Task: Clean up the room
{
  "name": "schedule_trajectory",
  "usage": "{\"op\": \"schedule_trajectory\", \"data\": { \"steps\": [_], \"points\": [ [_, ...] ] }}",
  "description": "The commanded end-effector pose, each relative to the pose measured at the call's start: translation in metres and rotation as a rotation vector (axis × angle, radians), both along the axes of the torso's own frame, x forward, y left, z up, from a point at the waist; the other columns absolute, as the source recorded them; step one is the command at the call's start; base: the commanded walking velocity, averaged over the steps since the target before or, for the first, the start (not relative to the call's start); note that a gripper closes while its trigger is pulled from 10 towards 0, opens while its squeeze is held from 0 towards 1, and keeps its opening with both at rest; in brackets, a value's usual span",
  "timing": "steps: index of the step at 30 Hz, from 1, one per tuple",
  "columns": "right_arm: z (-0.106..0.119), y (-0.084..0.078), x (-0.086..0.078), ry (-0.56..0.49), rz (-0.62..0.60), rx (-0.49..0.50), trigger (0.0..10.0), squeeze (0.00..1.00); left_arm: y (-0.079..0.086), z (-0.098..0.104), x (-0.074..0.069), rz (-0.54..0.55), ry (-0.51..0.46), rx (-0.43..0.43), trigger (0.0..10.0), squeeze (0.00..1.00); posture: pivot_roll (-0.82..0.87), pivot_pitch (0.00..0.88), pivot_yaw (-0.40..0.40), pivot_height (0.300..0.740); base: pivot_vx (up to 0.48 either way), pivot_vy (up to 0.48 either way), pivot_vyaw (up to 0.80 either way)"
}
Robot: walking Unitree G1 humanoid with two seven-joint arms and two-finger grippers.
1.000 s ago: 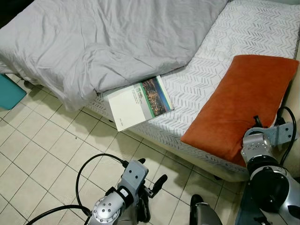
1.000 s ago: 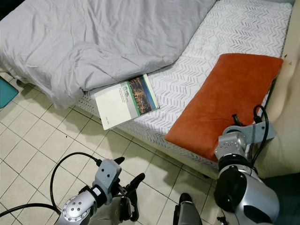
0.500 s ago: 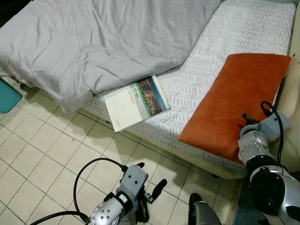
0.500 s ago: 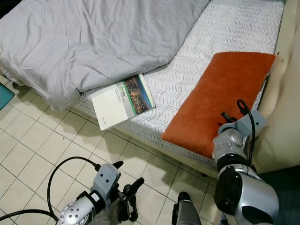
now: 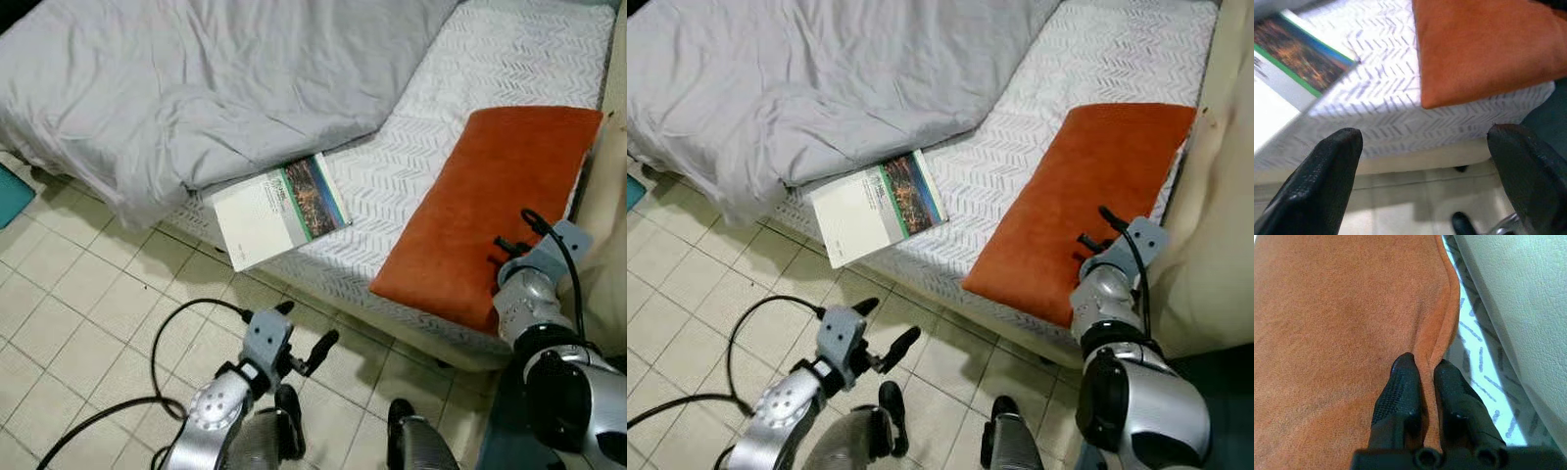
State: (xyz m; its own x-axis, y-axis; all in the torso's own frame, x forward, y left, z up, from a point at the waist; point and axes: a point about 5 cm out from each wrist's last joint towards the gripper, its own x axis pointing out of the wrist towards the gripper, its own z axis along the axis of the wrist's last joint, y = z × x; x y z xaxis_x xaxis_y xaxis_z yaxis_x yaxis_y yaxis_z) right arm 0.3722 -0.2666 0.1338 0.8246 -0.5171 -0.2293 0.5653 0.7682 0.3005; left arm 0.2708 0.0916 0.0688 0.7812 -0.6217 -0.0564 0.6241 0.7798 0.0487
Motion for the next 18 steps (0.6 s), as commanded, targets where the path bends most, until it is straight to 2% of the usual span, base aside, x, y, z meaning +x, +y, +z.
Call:
{"op": "schedule_trajectory", "data": {
  "steps": [1,3,8,9,10,11,12,16,18],
  "points": [
    [-0.01,0.001,-0.004,0.039,0.01,-0.006,10.0,0.0,0.003,-0.019,-0.006,0.008,0.089,-0.004,10.0,0.0,0.04,0.468,0.083,0.74,0.0,0.0,0.0],
    [-0.006,0.001,-0.002,0.034,0.014,-0.025,10.0,0.0,0.001,-0.02,0.007,0.001,0.092,-0.022,10.0,0.0,0.04,0.476,0.081,0.74,0.0,0.0,0.0],
    [0.003,-0.002,0.0,0.02,0.001,-0.067,10.0,0.0,0.0,-0.014,0.014,-0.012,0.057,-0.035,10.0,0.0,0.04,0.477,0.083,0.74,0.0,0.0,0.0],
    [0.007,-0.003,0.002,0.014,0.001,-0.098,10.0,0.1,0.001,-0.013,0.015,-0.013,0.053,-0.045,10.0,0.0,0.04,0.477,0.083,0.74,0.0,0.0,0.0],
    [0.007,-0.003,0.002,0.014,0.001,-0.098,10.0,0.1,0.001,-0.013,0.015,-0.013,0.053,-0.045,10.0,0.0,0.04,0.477,0.083,0.74,0.0,0.0,0.0],
    [0.009,-0.004,0.002,0.012,-0.002,-0.111,10.0,1.0,0.001,-0.013,0.014,-0.018,0.05,-0.047,10.0,0.0,0.04,0.476,0.087,0.74,0.0,0.0,0.0],
    [0.01,-0.004,0.002,0.011,-0.005,-0.119,10.0,1.0,0.001,-0.013,0.013,-0.022,0.048,-0.048,10.0,0.0,0.04,0.476,0.087,0.74,0.0,0.0,0.0],
    [0.02,-0.004,0.003,0.024,-0.007,-0.325,10.0,1.0,0.003,-0.017,0.003,-0.036,0.043,-0.048,10.0,0.0,0.05,0.473,0.089,0.74,0.0,0.0,0.0],
    [0.022,-0.004,0.003,0.025,-0.008,-0.364,10.0,1.0,0.004,-0.019,0.001,-0.036,0.044,-0.047,10.0,0.0,0.05,0.475,0.09,0.74,0.0,0.0,0.0]
  ]
}}
